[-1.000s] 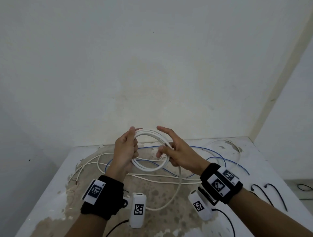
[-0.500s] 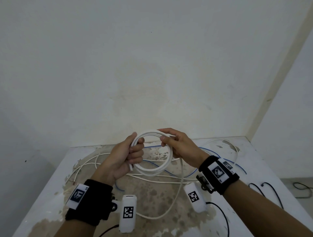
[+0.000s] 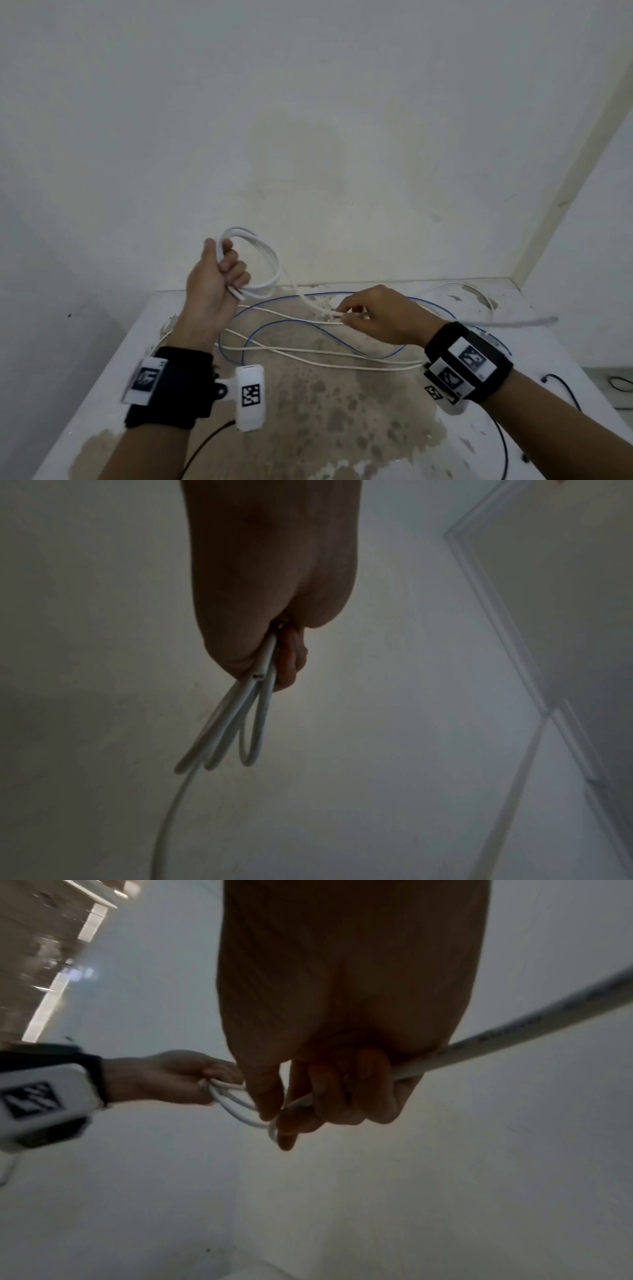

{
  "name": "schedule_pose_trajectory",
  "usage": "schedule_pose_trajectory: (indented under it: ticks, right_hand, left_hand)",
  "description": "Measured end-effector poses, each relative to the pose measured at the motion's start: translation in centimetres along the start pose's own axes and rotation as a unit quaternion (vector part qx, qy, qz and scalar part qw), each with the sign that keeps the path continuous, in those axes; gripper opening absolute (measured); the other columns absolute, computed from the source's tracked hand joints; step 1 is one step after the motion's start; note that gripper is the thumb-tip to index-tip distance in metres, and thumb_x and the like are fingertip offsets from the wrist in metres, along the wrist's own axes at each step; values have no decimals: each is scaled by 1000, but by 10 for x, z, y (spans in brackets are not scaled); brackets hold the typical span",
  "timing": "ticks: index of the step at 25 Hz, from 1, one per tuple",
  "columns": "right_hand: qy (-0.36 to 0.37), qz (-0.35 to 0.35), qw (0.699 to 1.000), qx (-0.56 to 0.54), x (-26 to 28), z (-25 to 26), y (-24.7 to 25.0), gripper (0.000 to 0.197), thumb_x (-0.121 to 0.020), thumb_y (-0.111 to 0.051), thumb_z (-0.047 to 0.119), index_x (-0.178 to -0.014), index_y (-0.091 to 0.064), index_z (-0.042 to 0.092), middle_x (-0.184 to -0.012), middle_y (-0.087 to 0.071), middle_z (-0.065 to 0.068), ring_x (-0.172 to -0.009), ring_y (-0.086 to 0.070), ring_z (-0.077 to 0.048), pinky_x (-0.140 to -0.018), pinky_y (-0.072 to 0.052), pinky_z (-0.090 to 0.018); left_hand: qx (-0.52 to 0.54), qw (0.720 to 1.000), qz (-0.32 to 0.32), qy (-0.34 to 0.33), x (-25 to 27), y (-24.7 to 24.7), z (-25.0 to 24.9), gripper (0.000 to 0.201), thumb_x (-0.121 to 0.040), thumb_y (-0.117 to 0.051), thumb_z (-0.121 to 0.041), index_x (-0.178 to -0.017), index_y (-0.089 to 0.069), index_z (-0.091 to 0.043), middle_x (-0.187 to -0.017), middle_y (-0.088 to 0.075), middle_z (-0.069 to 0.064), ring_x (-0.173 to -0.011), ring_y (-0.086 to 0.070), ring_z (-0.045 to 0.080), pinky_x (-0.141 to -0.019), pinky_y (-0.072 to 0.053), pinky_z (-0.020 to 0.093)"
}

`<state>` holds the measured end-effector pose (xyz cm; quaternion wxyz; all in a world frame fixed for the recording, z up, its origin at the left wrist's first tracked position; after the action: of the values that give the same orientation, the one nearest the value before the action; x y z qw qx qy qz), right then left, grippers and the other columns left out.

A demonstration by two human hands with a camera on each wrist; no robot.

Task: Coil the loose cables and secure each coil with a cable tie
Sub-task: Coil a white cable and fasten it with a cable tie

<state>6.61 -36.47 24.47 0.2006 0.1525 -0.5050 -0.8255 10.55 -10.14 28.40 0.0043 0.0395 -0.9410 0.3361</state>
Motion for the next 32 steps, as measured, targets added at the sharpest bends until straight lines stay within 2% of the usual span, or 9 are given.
schedule_pose_trajectory:
  ticks: [4, 8, 11, 13, 18, 23, 27, 29, 32]
  right_hand:
    - [142, -34, 985, 93, 3, 64, 28, 24, -87, -58, 30, -105, -74, 35, -94, -71, 10, -82, -63, -11, -67, -48, -30]
    - [155, -100, 983, 0, -6, 65, 52, 13, -94, -64, 39, -103, -73, 36, -94, -70, 17, -69, -53, 7, -65, -43, -24]
    - [111, -138, 977, -117, -6, 41, 55, 13, -96, -65, 32, -103, -73, 25, -87, -68, 11, -69, -56, -2, -63, -40, -17]
    - [59, -188, 963, -184, 0, 21, 52, 13, -99, -61, 26, -106, -71, 21, -84, -62, 7, -64, -52, -2, -61, -36, -12]
    - [-58, -174, 930, -319, 11, -1, 18, 32, -108, -35, 39, -116, -64, 28, -76, -54, 16, -62, -45, 1, -64, -34, -13]
    - [-180, -151, 826, -512, 15, 11, -3, 56, -104, -22, 56, -119, -65, 24, -79, -68, 0, -55, -50, -7, -55, -40, -22]
    - [-167, -231, 748, -600, 8, 21, -10, 34, -107, -39, 38, -115, -62, 15, -76, -59, -3, -67, -63, -13, -66, -56, -31]
    - [-164, -276, 690, -649, 4, 22, -14, 17, -106, -47, 22, -100, -59, 12, -70, -42, -2, -48, -45, -13, -46, -46, -27]
    - [-190, -315, 613, -699, 3, 15, -8, 14, -101, -51, 13, -90, -58, 17, -65, -34, 2, -43, -26, -11, -37, -28, -22]
  left_hand:
    - [-137, 987, 74, 37, 16, -26, 39, 37, -105, -29, -33, -91, -55, -11, -54, -34, -6, -40, -38, 8, -43, -37, 21]
    - [-358, 911, 191, 68, 50, -53, 62, 46, -105, -30, -25, -73, -59, -8, -53, -51, 4, -41, -48, 14, -44, -40, 23]
    - [-206, 930, 218, 211, 55, -55, 66, 42, -103, -31, -31, -76, -55, -9, -51, -35, 0, -31, -25, 7, -34, -17, 20]
    - [-75, 933, 233, 264, 50, -53, 66, 38, -100, -33, -32, -79, -55, -9, -48, -27, -4, -29, -22, 4, -31, -15, 20]
    - [65, 929, 244, 271, 46, -56, 65, 39, -100, -34, -38, -73, -50, -16, -50, -16, -7, -33, -11, 7, -29, -15, 17]
    - [53, 969, 150, 188, 46, -56, 78, 47, -102, -31, -45, -69, -45, -16, -46, -23, -8, -32, -16, 5, -31, -16, 19]
    - [-106, 993, 37, 28, 52, -55, 94, 47, -103, -29, -45, -80, -50, -10, -47, -24, -6, -34, -20, 7, -36, -18, 21]
    - [-146, 989, 12, -16, 57, -58, 99, 47, -104, -28, -43, -87, -51, -5, -50, -23, -4, -35, -23, 8, -38, -20, 23]
    - [-235, 969, 18, -78, 64, -61, 100, 44, -105, -28, -37, -88, -51, -3, -56, -29, 3, -43, -42, 12, -45, -40, 25]
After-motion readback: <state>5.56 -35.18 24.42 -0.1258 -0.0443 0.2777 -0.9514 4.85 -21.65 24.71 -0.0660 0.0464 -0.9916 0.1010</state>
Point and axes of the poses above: each hand's wrist, its own x-axis away from the middle knuckle, its own y-axis out of the back of the hand, z = x × y, the point moved 3 cm from there along -x, towards the middle knuckle
